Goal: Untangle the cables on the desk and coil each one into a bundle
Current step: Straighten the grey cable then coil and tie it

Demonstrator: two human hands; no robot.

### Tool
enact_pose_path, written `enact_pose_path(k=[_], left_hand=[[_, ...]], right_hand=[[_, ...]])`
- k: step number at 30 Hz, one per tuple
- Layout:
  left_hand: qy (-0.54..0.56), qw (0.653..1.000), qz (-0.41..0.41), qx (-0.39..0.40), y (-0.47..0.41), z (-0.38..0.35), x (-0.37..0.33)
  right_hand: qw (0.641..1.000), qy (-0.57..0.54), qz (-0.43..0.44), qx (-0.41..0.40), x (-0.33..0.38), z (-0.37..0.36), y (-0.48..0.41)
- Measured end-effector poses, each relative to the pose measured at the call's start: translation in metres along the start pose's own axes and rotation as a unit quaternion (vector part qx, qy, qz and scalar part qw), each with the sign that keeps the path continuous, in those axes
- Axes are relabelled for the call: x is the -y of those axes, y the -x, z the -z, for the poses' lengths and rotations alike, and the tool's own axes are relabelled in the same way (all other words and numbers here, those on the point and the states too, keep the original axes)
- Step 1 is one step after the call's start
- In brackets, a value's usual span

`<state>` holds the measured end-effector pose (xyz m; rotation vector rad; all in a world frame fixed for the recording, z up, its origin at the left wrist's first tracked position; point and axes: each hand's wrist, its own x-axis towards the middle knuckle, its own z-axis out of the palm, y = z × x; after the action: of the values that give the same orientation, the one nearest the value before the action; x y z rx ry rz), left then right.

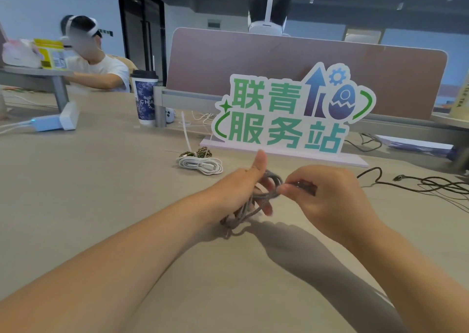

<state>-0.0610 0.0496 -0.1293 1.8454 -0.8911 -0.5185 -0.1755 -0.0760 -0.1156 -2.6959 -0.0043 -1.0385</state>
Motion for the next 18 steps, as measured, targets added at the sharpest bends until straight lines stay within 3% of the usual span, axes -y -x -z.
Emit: enact_pose_path(k=[4,6,8,11,15,18], left_hand=[[-0.005,0.980,-0.029,0.197,0.009,-0.007,-0.001],[-0.023,0.975,-0.044,0.218,0.009,-0.007,0.000],[-0.007,0.987,-0.039,0.158,0.006,-0.002,-0.002],[0.031,0.999,-0.044,-0.002,0.000,0.010,-0.004],[0.103,0.974,-0.033,-0.200,-0.009,0.027,0.007],[0.239,0.946,-0.029,-0.219,-0.010,0.023,0.006]], right_hand=[[0.992,-0.006,-0.127,-0.025,-0.001,-0.002,-0.002],[0.985,-0.003,-0.171,0.012,-0.002,-0.001,-0.005],[0.974,-0.063,-0.211,0.056,-0.002,0.002,-0.008],[0.939,-0.157,-0.278,0.126,-0.003,0.006,-0.009],[0.934,-0.116,-0.297,0.162,-0.010,0.003,-0.007],[0.955,-0.052,-0.255,0.146,-0.010,0.000,-0.007]])
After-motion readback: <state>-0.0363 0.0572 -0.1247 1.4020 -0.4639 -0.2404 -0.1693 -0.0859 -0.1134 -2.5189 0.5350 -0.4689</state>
